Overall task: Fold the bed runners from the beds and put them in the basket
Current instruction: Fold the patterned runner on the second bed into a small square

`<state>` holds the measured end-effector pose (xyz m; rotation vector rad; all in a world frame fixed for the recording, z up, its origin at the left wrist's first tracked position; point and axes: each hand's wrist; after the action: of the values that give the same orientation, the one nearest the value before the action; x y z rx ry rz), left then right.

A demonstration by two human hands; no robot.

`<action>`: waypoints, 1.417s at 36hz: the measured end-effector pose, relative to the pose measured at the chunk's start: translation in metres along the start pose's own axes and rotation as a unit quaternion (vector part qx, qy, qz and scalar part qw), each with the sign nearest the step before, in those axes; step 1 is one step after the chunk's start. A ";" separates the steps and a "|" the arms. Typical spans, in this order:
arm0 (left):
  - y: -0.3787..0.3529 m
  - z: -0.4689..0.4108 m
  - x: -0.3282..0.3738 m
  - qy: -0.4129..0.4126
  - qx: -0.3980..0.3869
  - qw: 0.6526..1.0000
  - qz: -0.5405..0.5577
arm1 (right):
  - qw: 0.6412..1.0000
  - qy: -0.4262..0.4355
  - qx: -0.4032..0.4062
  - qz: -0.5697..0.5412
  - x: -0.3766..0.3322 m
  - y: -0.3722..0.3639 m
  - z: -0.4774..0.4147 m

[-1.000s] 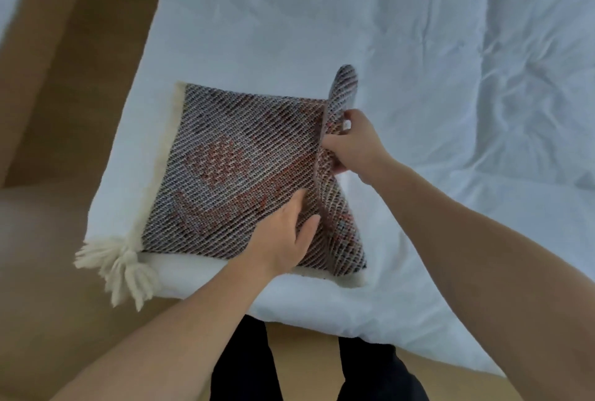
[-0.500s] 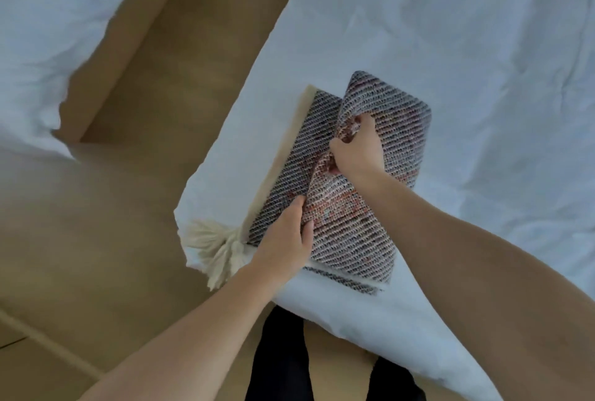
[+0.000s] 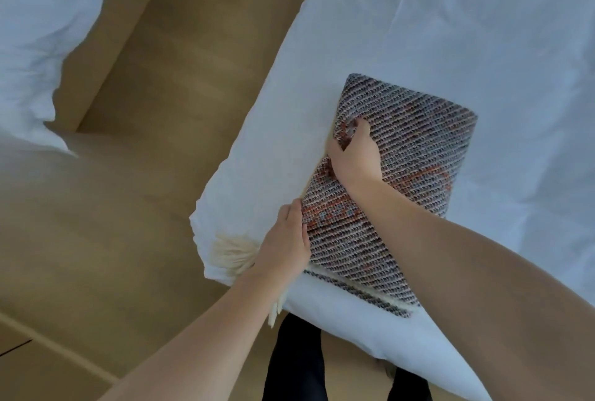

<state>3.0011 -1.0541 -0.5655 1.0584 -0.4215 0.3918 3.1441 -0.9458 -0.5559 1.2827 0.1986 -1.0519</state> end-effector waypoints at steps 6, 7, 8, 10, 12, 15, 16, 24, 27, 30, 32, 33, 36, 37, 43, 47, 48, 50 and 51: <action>0.001 -0.032 0.020 -0.086 0.055 0.992 -0.079 | 0.966 0.164 0.100 0.171 0.009 0.010 -0.026; 0.000 -0.043 0.025 -0.105 0.059 0.989 -0.087 | 0.954 0.188 0.111 0.208 0.013 0.013 -0.033; -0.001 -0.055 0.031 -0.121 0.063 0.986 -0.096 | 0.943 0.203 0.108 0.240 0.018 0.017 -0.040; -0.003 -0.083 0.043 -0.141 0.078 0.979 -0.121 | 0.926 0.216 0.076 0.299 0.031 0.025 -0.052; -0.002 -0.114 0.054 -0.168 0.096 0.967 -0.165 | 0.916 0.205 0.043 0.342 0.046 0.033 -0.061; -0.001 -0.158 0.076 -0.215 0.093 0.941 -0.242 | 0.918 0.169 0.040 0.357 0.067 0.044 -0.070; -0.001 -0.171 0.084 -0.225 0.086 0.935 -0.262 | 0.920 0.154 0.043 0.358 0.073 0.047 -0.073; -0.019 -0.215 0.105 -0.223 0.040 0.931 -0.286 | 0.941 0.058 0.060 0.329 0.116 0.065 -0.088; -0.023 -0.220 0.101 -0.232 0.033 0.931 -0.279 | 0.946 0.038 0.059 0.318 0.126 0.066 -0.093; -0.024 -0.223 0.101 -0.236 0.037 0.930 -0.280 | 0.949 0.035 0.064 0.307 0.125 0.065 -0.095; -0.023 -0.221 0.102 -0.233 0.046 0.929 -0.284 | 0.949 0.034 0.070 0.304 0.122 0.065 -0.090; -0.021 -0.217 0.102 -0.230 0.052 0.929 -0.286 | 0.950 0.035 0.071 0.303 0.122 0.065 -0.085; -0.019 -0.194 0.102 -0.217 0.065 0.932 -0.284 | 0.951 0.042 0.070 0.297 0.124 0.064 -0.063; -0.019 -0.183 0.102 -0.217 0.065 0.933 -0.279 | 0.952 0.043 0.070 0.295 0.126 0.064 -0.054; -0.030 -0.113 0.077 -0.194 0.041 0.940 -0.277 | 0.954 0.036 0.042 0.293 0.132 0.053 0.015; -0.035 -0.080 0.050 -0.181 0.045 0.942 -0.280 | 0.957 0.050 0.040 0.284 0.141 0.042 0.060; -0.036 -0.074 0.044 -0.178 0.044 0.942 -0.282 | 0.957 0.053 0.037 0.282 0.145 0.038 0.071; -0.039 -0.062 0.031 -0.172 0.041 0.942 -0.285 | 0.959 0.053 0.030 0.277 0.155 0.029 0.092; -0.040 -0.059 0.027 -0.168 0.042 0.944 -0.282 | 0.960 0.055 0.030 0.273 0.160 0.025 0.100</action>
<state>3.0526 -1.0162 -0.6066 1.2789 -0.3853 -0.2899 3.2087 -1.1168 -0.6086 1.3465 -0.1044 -0.5177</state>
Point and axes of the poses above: each hand's wrist, its own z-axis away from the middle knuckle, its own y-axis out of the back of the hand, x = y × z, and after that the axes turned 6 degrees about x, right-handed
